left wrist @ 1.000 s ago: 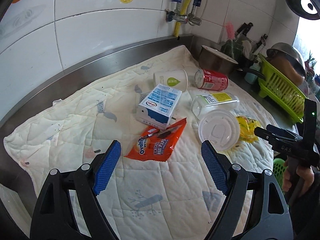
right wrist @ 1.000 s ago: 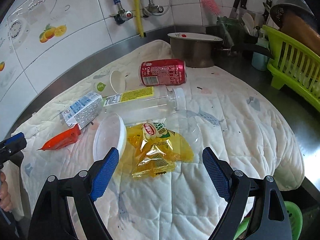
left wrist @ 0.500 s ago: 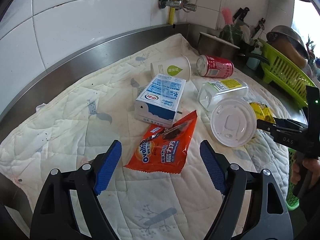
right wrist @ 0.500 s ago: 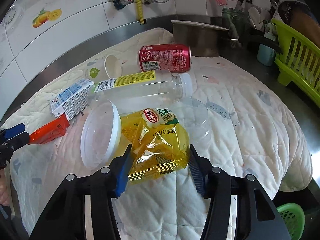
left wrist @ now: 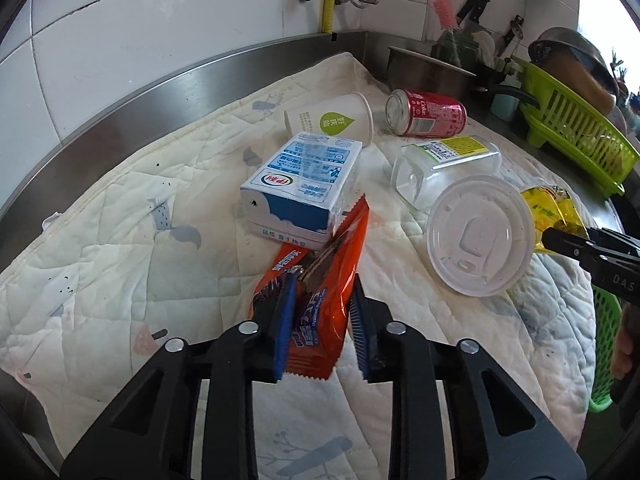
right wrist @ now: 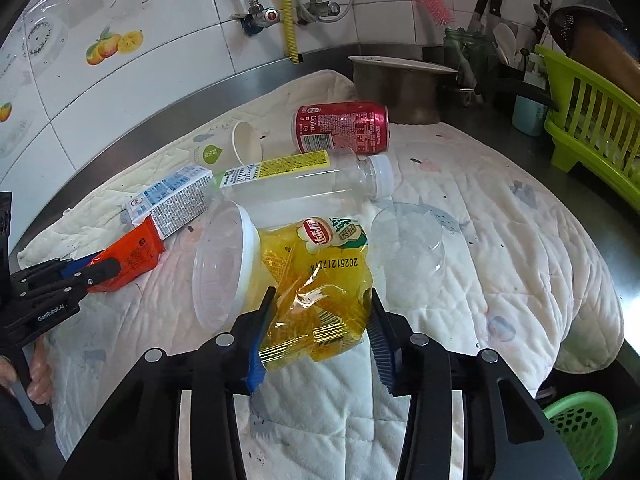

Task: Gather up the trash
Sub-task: 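Grasp the yellow snack bag with the right tool while the left tool grasps the orange wrapper, then carry the yellow bag and orange wrapper to the basket and release both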

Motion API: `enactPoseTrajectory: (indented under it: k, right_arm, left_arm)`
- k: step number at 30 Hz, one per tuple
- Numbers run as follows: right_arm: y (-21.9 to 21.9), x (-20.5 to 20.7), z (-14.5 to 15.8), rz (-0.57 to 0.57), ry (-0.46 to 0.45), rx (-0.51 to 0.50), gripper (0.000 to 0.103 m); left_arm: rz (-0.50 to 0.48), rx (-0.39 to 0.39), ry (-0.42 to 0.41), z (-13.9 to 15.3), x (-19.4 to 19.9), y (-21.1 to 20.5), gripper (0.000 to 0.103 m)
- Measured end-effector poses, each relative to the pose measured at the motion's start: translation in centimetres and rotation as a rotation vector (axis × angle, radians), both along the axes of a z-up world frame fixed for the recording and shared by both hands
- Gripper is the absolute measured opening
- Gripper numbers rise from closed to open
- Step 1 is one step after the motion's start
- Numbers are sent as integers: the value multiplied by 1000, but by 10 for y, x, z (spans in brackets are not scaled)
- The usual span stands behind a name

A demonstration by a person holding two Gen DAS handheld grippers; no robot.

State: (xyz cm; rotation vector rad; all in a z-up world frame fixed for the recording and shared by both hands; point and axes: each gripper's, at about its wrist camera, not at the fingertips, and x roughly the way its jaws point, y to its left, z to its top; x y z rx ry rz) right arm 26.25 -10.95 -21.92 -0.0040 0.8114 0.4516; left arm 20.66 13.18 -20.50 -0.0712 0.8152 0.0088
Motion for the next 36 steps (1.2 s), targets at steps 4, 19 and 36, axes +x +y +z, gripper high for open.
enactPoseTrajectory:
  k: [4,19,36]
  right_arm:
    - [-3,-13,9,-1,-15,18,41]
    - [-36,-83,49,-19,-87,80,41]
    - [-132,-165,45,-244,-102,35,41]
  left_arm:
    - [-2,1,-13,3,-4,-3,13]
    - [-3,-55,-104,47,-60,-12,2]
    - [-254,-110,-196,95,-96,-114,2]
